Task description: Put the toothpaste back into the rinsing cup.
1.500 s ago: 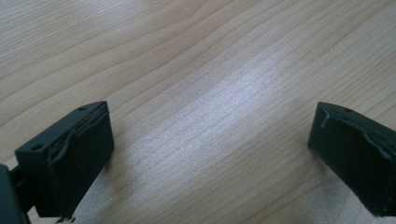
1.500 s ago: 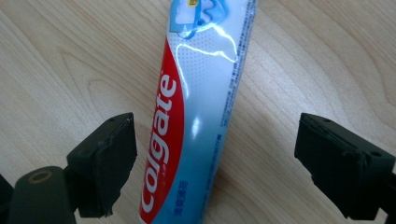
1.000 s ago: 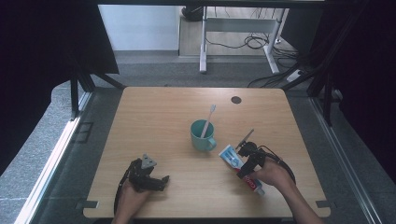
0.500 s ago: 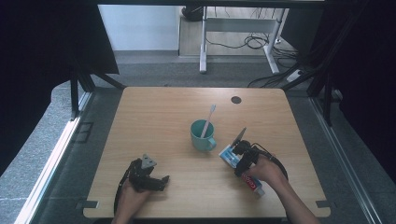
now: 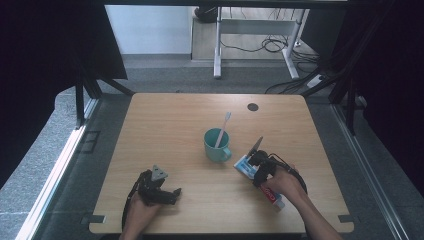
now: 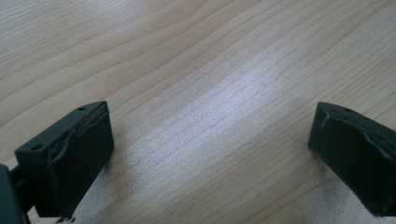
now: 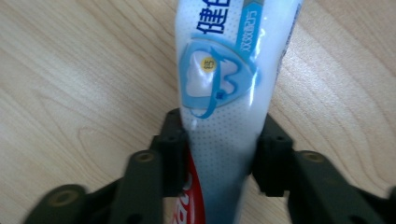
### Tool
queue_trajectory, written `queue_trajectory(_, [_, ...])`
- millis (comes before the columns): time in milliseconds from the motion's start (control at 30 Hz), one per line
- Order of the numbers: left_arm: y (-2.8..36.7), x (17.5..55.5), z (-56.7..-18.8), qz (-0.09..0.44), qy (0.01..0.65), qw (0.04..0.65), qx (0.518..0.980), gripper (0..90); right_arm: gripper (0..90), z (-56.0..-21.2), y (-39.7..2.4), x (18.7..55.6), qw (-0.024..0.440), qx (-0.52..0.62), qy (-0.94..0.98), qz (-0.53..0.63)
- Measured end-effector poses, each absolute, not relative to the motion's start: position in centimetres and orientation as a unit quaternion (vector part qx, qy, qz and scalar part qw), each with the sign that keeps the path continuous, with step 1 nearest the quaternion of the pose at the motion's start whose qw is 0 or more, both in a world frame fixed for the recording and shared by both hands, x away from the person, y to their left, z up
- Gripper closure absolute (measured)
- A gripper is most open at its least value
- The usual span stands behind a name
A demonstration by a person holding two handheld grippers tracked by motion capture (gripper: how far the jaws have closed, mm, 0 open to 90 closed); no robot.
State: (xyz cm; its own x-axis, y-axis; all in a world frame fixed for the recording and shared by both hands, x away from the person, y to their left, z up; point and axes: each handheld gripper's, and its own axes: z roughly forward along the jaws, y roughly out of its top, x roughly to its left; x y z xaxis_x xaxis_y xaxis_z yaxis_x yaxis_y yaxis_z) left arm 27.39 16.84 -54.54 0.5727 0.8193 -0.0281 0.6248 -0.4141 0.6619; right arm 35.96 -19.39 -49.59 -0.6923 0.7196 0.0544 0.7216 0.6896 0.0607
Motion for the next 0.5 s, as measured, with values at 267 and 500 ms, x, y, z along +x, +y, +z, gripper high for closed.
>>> queue_trajectory(267, [16.84, 27.39, -54.54, 0.152, 0.437, 0.32, 0.827, 0.1, 71.5, -49.36, -20.12, 35.74, 0.014, -0.383, -0.922, -0.065])
queue_trajectory(500, [16.84, 27.39, -54.54, 0.152, 0.437, 0.32, 0.827, 0.1, 72.3, -49.25, -19.91, 35.49, 0.009, -0.368, -0.928, -0.063])
